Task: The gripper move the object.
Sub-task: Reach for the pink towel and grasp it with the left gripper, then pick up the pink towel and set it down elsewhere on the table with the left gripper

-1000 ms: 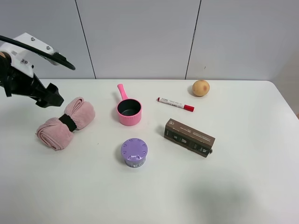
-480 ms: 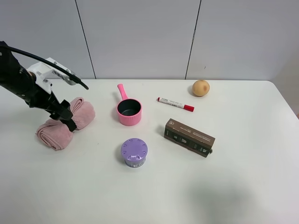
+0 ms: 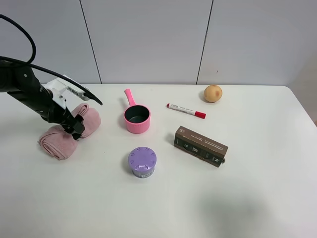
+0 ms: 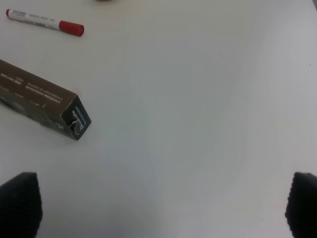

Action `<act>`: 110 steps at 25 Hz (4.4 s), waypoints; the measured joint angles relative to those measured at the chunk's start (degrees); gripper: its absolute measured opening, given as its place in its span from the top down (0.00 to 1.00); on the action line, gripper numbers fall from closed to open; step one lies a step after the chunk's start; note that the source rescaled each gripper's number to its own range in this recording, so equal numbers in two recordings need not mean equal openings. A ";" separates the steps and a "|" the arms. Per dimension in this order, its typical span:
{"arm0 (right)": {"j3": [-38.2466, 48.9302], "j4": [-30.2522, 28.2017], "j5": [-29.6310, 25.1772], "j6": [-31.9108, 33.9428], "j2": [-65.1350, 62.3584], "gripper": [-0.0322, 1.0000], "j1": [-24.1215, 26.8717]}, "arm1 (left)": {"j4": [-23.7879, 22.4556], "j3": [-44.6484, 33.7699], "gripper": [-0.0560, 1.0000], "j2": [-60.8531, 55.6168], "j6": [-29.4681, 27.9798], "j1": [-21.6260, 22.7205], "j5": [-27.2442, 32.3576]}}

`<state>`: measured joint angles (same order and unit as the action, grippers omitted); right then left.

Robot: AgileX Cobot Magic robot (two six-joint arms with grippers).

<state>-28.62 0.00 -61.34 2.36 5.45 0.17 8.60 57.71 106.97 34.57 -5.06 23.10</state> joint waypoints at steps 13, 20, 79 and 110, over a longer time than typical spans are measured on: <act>0.00 0.00 0.00 0.00 0.00 0.00 0.00 | 0.55 0.00 0.29 6.28 0.06 0.00 -1.60; 0.00 0.00 0.00 0.00 0.00 0.00 0.00 | 0.83 0.00 0.94 2.60 -1.94 -0.89 1.96; 0.00 0.00 0.00 0.00 0.00 0.00 0.00 | 0.49 19.95 0.94 7.61 -0.14 -58.28 12.07; 0.00 0.00 0.00 0.00 0.00 0.00 0.00 | -1.96 25.30 0.94 16.73 1.15 -59.40 9.63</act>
<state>-28.62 0.00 -61.34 2.36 5.45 0.17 6.65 83.00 123.70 35.72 -64.46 32.74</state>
